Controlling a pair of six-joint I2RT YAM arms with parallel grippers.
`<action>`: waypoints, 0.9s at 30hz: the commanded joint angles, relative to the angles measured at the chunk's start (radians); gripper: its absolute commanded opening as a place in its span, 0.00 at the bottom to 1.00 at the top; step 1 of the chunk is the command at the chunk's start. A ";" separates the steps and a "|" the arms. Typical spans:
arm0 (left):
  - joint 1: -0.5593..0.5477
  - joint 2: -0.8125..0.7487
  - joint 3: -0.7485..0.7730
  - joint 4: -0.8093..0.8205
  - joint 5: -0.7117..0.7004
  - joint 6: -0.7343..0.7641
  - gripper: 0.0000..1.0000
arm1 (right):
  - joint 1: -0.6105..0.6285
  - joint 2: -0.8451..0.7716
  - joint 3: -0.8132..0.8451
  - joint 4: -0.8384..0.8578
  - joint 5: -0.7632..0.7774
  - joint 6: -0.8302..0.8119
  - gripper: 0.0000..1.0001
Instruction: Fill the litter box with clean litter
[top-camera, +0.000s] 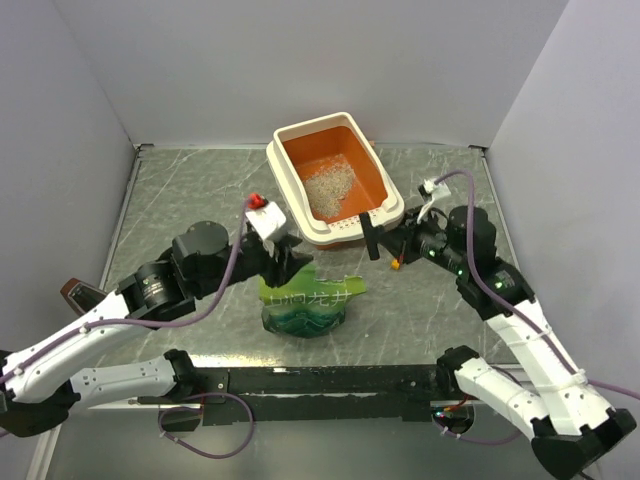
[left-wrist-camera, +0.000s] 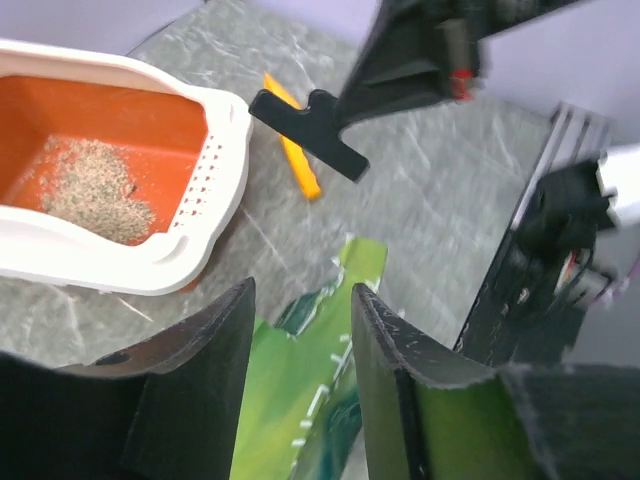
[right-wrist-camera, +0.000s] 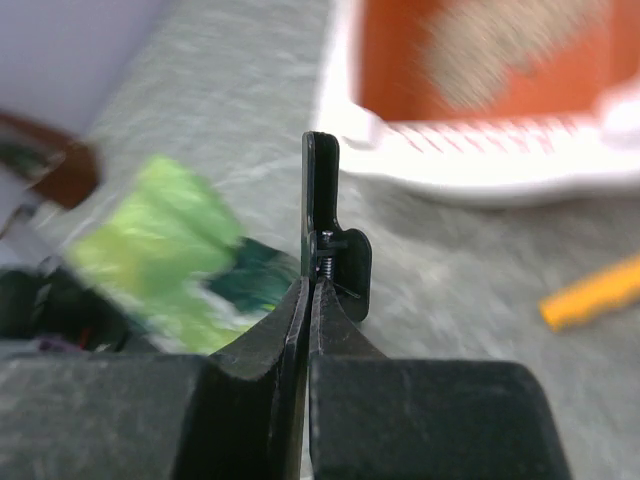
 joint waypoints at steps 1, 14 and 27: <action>0.146 -0.005 -0.023 0.136 0.105 -0.173 0.47 | 0.068 0.029 0.203 -0.052 -0.165 -0.131 0.00; 0.459 0.013 -0.380 1.021 0.715 -0.705 0.54 | 0.111 0.014 0.253 -0.005 -0.285 -0.105 0.00; 0.464 0.110 -0.387 1.146 0.759 -0.782 0.52 | 0.183 0.084 0.254 0.078 -0.281 -0.069 0.00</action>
